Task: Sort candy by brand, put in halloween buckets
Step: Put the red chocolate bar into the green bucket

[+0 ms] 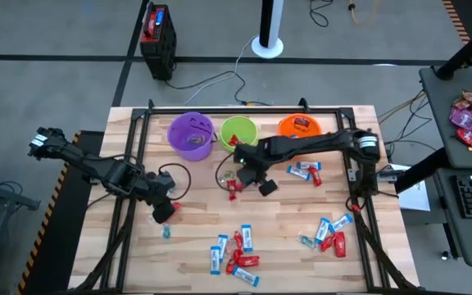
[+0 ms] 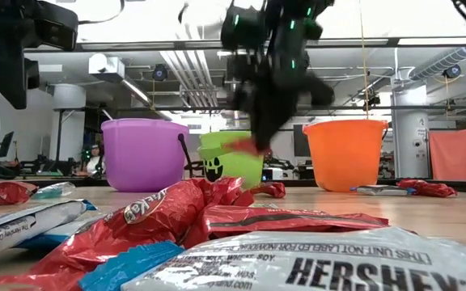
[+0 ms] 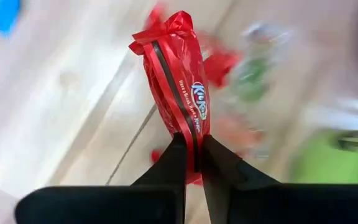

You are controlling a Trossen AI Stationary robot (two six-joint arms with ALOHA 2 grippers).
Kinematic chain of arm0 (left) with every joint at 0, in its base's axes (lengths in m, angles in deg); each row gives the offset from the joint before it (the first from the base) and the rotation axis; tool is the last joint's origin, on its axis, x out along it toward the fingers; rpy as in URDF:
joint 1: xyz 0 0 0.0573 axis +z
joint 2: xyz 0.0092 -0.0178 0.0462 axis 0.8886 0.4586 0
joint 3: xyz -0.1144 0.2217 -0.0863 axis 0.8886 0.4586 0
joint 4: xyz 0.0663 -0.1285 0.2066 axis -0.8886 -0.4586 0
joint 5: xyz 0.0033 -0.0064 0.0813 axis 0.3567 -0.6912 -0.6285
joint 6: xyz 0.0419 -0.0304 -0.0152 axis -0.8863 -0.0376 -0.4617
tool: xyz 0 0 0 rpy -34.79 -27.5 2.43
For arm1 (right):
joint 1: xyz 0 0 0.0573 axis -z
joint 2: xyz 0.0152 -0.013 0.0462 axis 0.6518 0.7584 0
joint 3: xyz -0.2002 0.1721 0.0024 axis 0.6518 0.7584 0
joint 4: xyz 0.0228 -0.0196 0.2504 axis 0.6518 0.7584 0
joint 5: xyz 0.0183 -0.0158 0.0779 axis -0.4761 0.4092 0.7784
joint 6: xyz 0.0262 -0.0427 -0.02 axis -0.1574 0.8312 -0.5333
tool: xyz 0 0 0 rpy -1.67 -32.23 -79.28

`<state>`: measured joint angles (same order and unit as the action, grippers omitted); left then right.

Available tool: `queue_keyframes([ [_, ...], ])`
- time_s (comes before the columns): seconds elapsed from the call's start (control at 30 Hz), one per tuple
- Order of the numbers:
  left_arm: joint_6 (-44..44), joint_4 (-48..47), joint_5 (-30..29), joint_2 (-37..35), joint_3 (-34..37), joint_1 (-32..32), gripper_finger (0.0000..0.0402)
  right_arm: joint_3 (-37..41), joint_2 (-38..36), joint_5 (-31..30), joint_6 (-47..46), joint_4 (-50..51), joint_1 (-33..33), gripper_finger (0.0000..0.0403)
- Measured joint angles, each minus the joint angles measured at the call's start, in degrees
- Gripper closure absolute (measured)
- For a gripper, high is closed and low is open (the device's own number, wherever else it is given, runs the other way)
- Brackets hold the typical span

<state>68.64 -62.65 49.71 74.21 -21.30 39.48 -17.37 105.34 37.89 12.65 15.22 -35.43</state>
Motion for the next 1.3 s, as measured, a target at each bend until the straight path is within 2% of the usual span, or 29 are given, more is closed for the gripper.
queue_keyframes([
  [0.13, -0.49, -0.07, -3.24, 0.02, 0.05, 0.0, 0.0278, -4.0, -5.9, -4.18, -9.35, -3.35, 0.85, 0.0383],
  [0.27, -0.83, 0.13, -6.26, 0.13, 0.11, 0.02, 0.0278, -10.9, -6.81, -9.66, -22.43, -4.97, 5.45, 0.0384],
  [0.37, -0.5, 0.34, -6.99, 0.13, 0.11, 0.02, 0.0278, -14.81, -4.3, -10.17, -33.4, -2.24, 10.51, 0.0383],
  [0.43, 0.43, 0.87, -7.35, 0.13, 0.11, 0.02, 0.0278, -16.04, -2.4, -7.43, -36.68, -0.14, 13.22, 0.0374],
  [0.5, 1.21, 1.04, -7.54, 0.13, 0.11, 0.02, 0.0278, -16.88, -0.84, -4.93, -38.47, 1.12, 15.04, 0.0353],
  [0.7, 4.37, 2.64, -7.57, 0.13, 0.11, 0.02, 0.0278, -18.58, 2.87, -4.39, -39.76, 4.63, 16.72, 0.0263],
  [0.83, 7.78, 3.87, -7.5, 0.14, 0.11, 0.02, 0.0278, -20.77, 2.66, -4.56, -38.41, 7.35, 17.0, 0.0226],
  [0.93, 10.88, 4.72, -7.29, 0.74, 0.11, 0.02, 0.0278, -24.65, 2.41, -2.55, -38.88, 18.59, 16.9, 0.0214],
  [1.03, 12.67, 6.81, -7.33, 2.26, 0.13, 0.05, 0.0278, -27.83, 1.56, 3.89, -41.23, 34.31, 16.48, 0.0213],
  [1.1, 12.62, 9.22, -8.79, 3.69, 0.13, 0.09, 0.0278, -27.39, 0.35, 7.19, -44.06, 42.57, 15.4, 0.0215],
  [1.17, 12.61, 11.62, -11.32, 5.11, 0.13, 0.15, 0.0278, -24.48, -1.61, 7.29, -46.51, 43.03, 13.55, 0.0217],
  [1.3, 12.74, 13.25, -13.92, 7.28, -1.1, 0.23, 0.0278, -14.41, -6.01, 4.32, -52.36, 28.48, 9.25, 0.0218],
])
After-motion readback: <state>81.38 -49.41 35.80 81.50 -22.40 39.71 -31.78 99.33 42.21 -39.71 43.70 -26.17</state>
